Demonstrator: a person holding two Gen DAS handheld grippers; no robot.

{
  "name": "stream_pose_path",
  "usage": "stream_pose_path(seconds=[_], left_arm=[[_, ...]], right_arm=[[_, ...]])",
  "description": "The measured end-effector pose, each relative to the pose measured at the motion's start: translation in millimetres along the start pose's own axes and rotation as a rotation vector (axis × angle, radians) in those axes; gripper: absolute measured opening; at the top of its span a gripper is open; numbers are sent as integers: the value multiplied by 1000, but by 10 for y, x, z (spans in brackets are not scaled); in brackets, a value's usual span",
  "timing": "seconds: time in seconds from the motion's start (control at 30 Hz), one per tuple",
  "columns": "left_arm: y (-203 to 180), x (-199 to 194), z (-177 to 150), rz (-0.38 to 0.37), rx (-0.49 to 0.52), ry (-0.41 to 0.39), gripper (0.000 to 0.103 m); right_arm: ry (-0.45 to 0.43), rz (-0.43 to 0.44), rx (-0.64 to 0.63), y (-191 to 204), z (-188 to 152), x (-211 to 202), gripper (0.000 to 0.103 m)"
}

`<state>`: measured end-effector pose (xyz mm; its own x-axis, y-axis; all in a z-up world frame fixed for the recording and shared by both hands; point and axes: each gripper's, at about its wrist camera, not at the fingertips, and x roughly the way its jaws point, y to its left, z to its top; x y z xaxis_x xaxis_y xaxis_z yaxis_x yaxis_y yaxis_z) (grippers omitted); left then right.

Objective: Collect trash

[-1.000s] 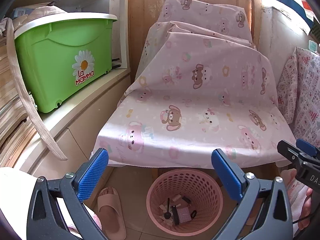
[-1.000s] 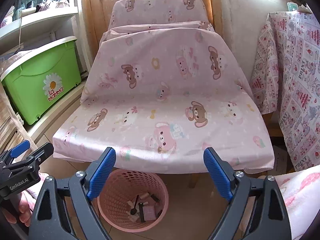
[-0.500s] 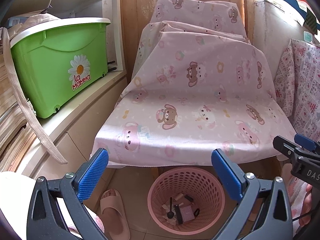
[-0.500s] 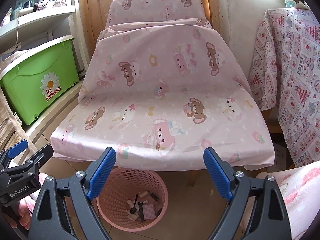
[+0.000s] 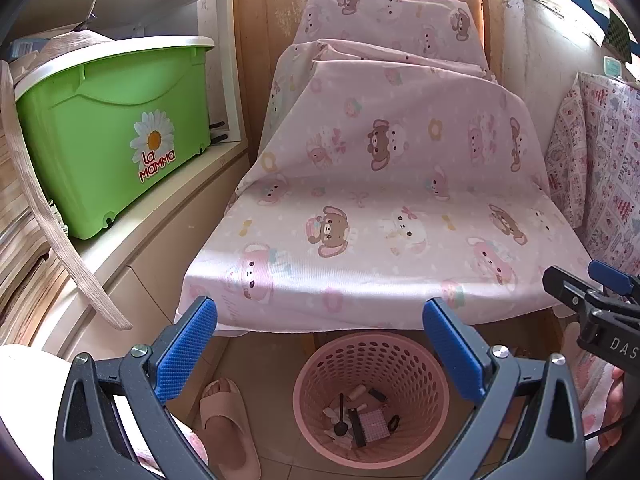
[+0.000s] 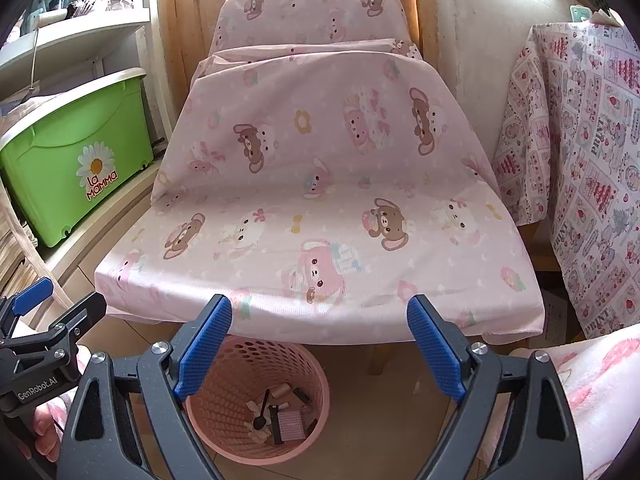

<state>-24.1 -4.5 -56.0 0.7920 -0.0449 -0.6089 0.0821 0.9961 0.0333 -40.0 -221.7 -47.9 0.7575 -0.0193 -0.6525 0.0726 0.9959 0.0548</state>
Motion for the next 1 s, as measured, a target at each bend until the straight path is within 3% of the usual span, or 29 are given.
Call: stream_pose_path(seconds=[1.0], left_arm=[[47, -5, 30, 10, -20, -3, 102]], right_arm=[[11, 4, -10, 24, -3, 22, 91]])
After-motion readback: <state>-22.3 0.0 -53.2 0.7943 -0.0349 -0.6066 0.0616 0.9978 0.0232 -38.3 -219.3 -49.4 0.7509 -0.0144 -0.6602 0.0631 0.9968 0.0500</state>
